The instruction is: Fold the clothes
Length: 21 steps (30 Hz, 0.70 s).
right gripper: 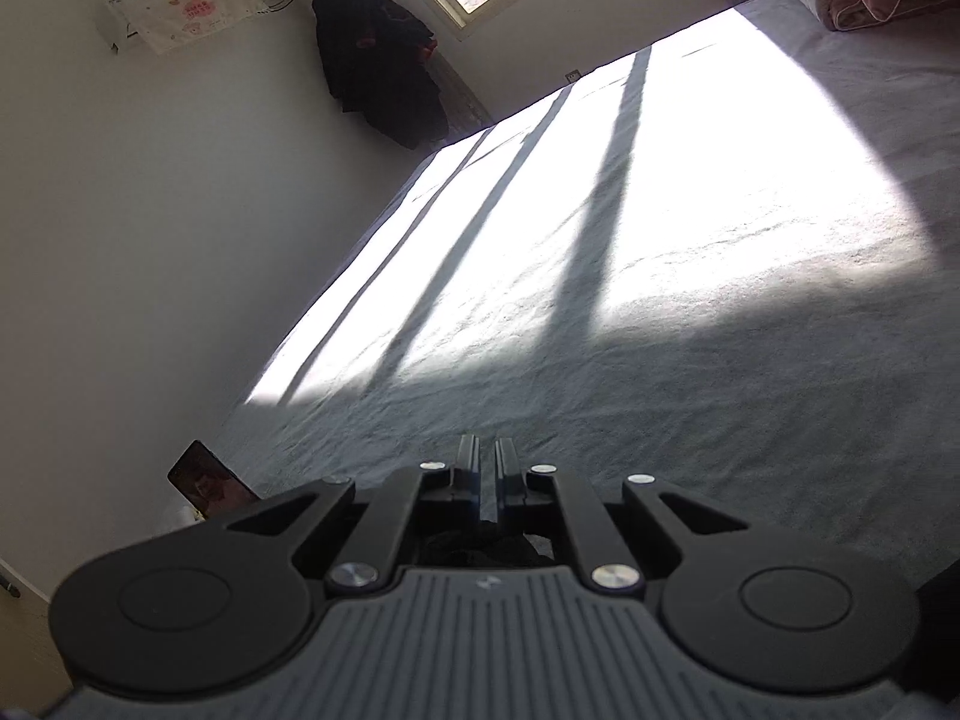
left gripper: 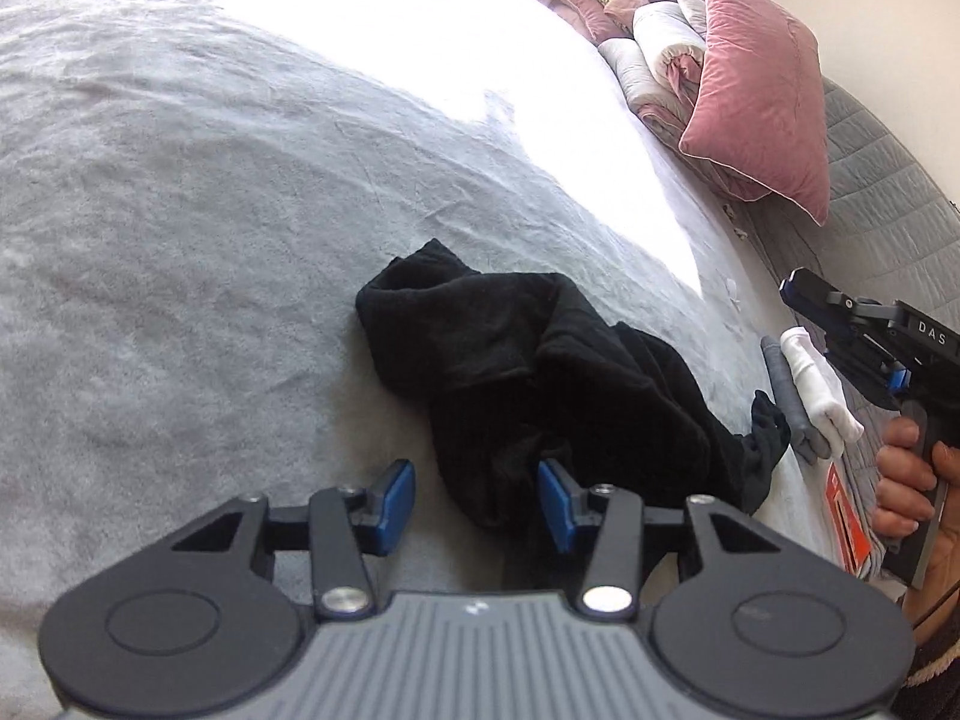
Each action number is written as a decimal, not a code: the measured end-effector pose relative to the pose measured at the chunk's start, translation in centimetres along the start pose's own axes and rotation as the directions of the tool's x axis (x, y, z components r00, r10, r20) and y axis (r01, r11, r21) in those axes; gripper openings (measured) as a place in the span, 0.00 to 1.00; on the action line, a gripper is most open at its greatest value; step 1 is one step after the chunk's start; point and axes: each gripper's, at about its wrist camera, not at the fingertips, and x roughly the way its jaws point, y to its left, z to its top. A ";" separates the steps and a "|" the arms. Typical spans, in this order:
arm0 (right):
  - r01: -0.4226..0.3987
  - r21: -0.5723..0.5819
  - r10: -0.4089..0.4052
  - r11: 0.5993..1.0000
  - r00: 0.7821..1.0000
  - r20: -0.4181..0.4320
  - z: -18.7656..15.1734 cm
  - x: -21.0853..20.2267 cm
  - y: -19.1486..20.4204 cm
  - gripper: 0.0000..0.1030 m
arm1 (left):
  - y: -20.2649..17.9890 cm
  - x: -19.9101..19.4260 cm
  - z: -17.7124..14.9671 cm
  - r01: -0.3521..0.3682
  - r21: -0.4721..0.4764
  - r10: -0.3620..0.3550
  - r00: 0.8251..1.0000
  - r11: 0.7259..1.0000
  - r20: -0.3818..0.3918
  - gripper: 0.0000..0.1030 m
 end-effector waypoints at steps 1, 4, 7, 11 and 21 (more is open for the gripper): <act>-0.015 -0.015 0.015 1.000 1.000 -0.015 -0.1 0.1 0.2 0.13 | 0.0 0.0 0.1 -0.002 -0.005 0.002 1.000 1.000 0.001 0.44; -0.038 -0.113 0.030 0.993 0.997 -0.069 -0.8 1.1 2.0 0.16 | -0.1 0.0 0.2 -0.009 -0.019 0.009 1.000 1.000 0.005 0.44; -0.063 -0.206 0.037 0.976 0.991 -0.128 -2.0 2.4 4.0 0.20 | -0.1 0.0 0.4 -0.012 -0.035 0.012 1.000 0.999 0.008 0.44; -0.099 -0.298 0.040 0.949 0.979 -0.198 -3.8 4.3 6.2 0.43 | -0.3 0.0 0.2 -0.014 -0.018 0.014 1.000 1.000 0.003 0.44; -0.088 -0.368 -0.034 0.926 0.950 -0.312 -7.5 9.5 8.7 0.43 | -1.6 -0.1 -1.3 -0.035 0.127 0.039 0.999 0.991 -0.031 0.44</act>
